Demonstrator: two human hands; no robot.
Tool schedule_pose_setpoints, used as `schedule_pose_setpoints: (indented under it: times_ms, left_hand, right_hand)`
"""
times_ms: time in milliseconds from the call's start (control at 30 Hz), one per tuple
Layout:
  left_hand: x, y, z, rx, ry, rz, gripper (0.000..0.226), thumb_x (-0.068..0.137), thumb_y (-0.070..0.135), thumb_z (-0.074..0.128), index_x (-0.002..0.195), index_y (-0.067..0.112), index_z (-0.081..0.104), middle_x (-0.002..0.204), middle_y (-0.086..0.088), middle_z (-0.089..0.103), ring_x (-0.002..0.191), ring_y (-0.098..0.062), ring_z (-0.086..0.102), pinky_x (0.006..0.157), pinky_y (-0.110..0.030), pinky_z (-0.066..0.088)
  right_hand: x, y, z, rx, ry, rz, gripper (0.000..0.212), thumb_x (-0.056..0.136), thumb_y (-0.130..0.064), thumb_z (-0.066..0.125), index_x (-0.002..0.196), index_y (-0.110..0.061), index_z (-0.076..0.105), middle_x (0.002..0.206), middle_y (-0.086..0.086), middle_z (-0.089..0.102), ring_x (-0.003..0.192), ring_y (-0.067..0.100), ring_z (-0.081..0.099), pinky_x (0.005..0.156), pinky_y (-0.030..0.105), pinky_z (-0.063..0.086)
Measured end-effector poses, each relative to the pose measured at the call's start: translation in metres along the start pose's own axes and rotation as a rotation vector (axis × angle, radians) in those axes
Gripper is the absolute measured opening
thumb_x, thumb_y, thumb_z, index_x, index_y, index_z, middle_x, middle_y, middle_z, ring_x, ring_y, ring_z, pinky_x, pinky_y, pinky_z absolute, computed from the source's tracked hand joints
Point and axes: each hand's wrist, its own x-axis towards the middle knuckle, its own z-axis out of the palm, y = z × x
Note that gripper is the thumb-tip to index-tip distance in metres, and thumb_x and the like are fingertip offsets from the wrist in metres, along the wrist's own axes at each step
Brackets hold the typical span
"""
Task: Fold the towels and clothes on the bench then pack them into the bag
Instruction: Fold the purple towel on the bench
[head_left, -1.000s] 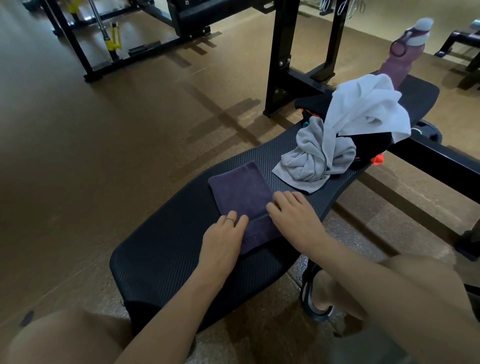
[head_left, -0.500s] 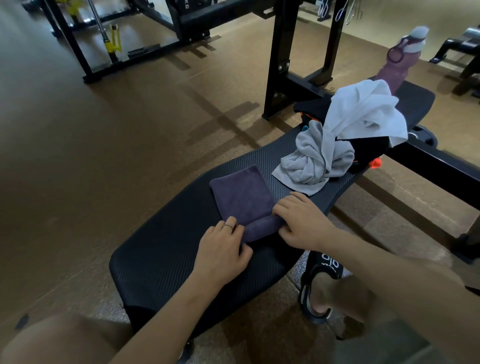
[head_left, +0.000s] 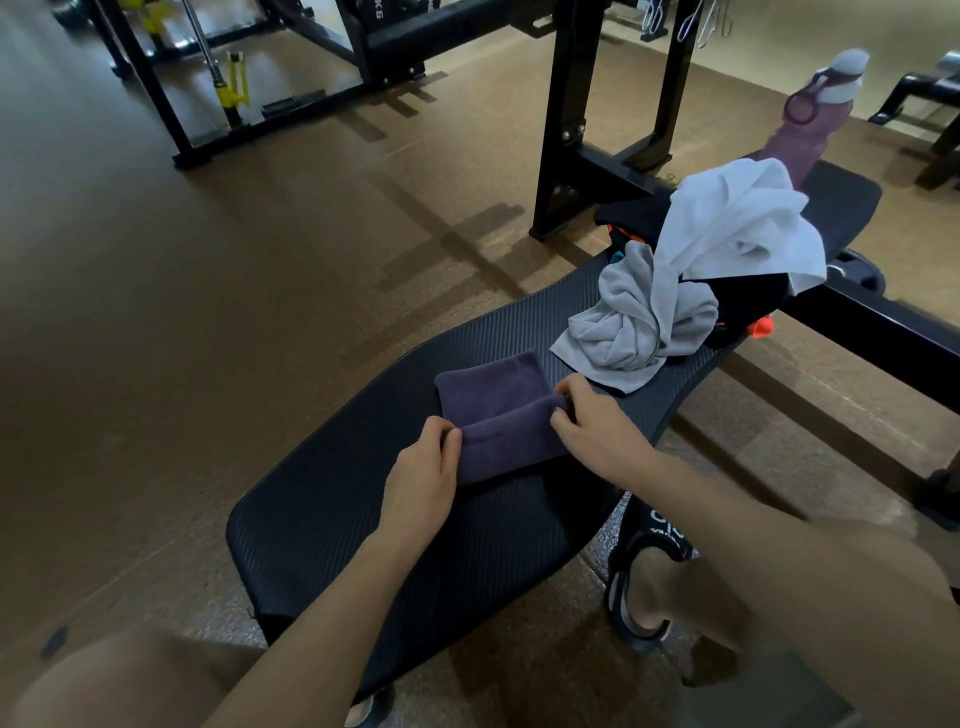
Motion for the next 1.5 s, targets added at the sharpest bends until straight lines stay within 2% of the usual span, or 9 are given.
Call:
schedule_pose_setpoints:
  times_ms: [367,567,667,800,933,1033,1167,1367,1500]
  left_hand:
    - [0.023,0.002,0.006,0.209,0.024,-0.069,0.018,0.105,0.044,0.043,0.1,0.026,0.046,0.084,0.004,0.064,0.075,-0.018,0.063,0.072,-0.046,0.056]
    - [0.023,0.007,0.008,0.726,0.163,0.485,0.023,0.085,0.015,0.072,0.102,0.015,0.056,0.094,-0.007,0.059,0.077,-0.026,0.059,0.064,-0.037,0.048]
    - [0.016,0.008,0.01,0.777,0.084,0.646,0.025,0.093,0.038,0.057,0.106,0.017,0.062,0.103,-0.007,0.063,0.087,-0.026,0.06,0.073,-0.039,0.048]
    - [0.015,0.002,0.008,0.884,-0.053,0.584,0.049,0.083,0.045,0.056,0.125,0.019,0.055,0.122,-0.009,0.059,0.101,-0.027,0.055,0.084,-0.04,0.049]
    - [0.026,0.015,0.006,0.895,-0.077,0.56,0.039,0.082,0.033,0.06,0.118,0.018,0.057,0.109,-0.005,0.062,0.093,-0.024,0.058,0.079,-0.037,0.049]
    - [0.038,0.022,-0.007,0.72,-0.098,0.485,0.017,0.089,0.033,0.054,0.102,0.021,0.057,0.096,0.003,0.063,0.085,-0.017,0.06,0.078,-0.034,0.05]
    - [0.063,0.019,-0.025,0.356,-0.227,0.225,0.016,0.097,0.031,0.05,0.108,0.022,0.055,0.098,0.002,0.06,0.087,-0.016,0.06,0.082,-0.04,0.053]
    - [0.088,0.012,-0.018,0.378,-0.244,0.082,0.031,0.098,0.034,0.045,0.127,0.024,0.048,0.12,0.0,0.044,0.092,-0.02,0.058,0.079,-0.04,0.052]
    - [0.101,0.014,-0.016,0.458,-0.279,0.038,0.036,0.094,0.039,0.049,0.123,0.018,0.053,0.119,-0.001,0.047,0.098,-0.021,0.056,0.079,-0.039,0.05]
  right_hand:
    - [0.0,0.015,0.03,-0.264,0.167,-0.068,0.029,0.1,-0.023,0.049,0.127,-0.015,0.044,0.116,0.009,0.045,0.084,0.035,0.058,0.068,0.042,0.046]
    - [0.0,0.005,0.02,-0.783,0.306,-0.57,0.018,0.08,-0.005,0.055,0.096,-0.011,0.054,0.098,0.01,0.051,0.088,0.031,0.049,0.08,0.041,0.044]
    - [-0.002,0.001,0.013,-0.834,0.193,-0.682,0.011,0.078,-0.012,0.051,0.089,-0.013,0.052,0.092,0.007,0.052,0.085,0.029,0.049,0.082,0.04,0.043]
    - [-0.003,0.001,0.003,-0.858,0.021,-0.651,0.034,0.067,-0.033,0.049,0.095,-0.014,0.052,0.098,0.004,0.05,0.088,0.027,0.046,0.087,0.041,0.04]
    - [0.009,0.0,0.001,-0.88,0.003,-0.613,0.035,0.065,-0.033,0.05,0.095,-0.016,0.052,0.096,0.002,0.052,0.086,0.026,0.05,0.085,0.039,0.041]
    - [0.021,-0.004,-0.006,-0.623,0.041,-0.477,0.023,0.072,-0.034,0.044,0.087,-0.019,0.053,0.085,-0.002,0.059,0.08,0.023,0.058,0.081,0.038,0.043]
    - [0.035,-0.008,-0.016,-0.191,-0.044,-0.185,0.008,0.084,-0.029,0.052,0.091,-0.025,0.052,0.081,-0.005,0.061,0.08,0.019,0.06,0.069,0.035,0.046]
    - [0.054,-0.007,-0.01,-0.067,0.002,-0.028,0.015,0.093,-0.025,0.051,0.106,-0.017,0.051,0.091,0.0,0.059,0.083,0.018,0.056,0.063,0.031,0.04]
    - [0.059,-0.002,-0.003,-0.112,-0.01,-0.013,0.029,0.093,-0.026,0.048,0.119,-0.015,0.053,0.111,0.003,0.054,0.1,0.021,0.053,0.083,0.036,0.044]
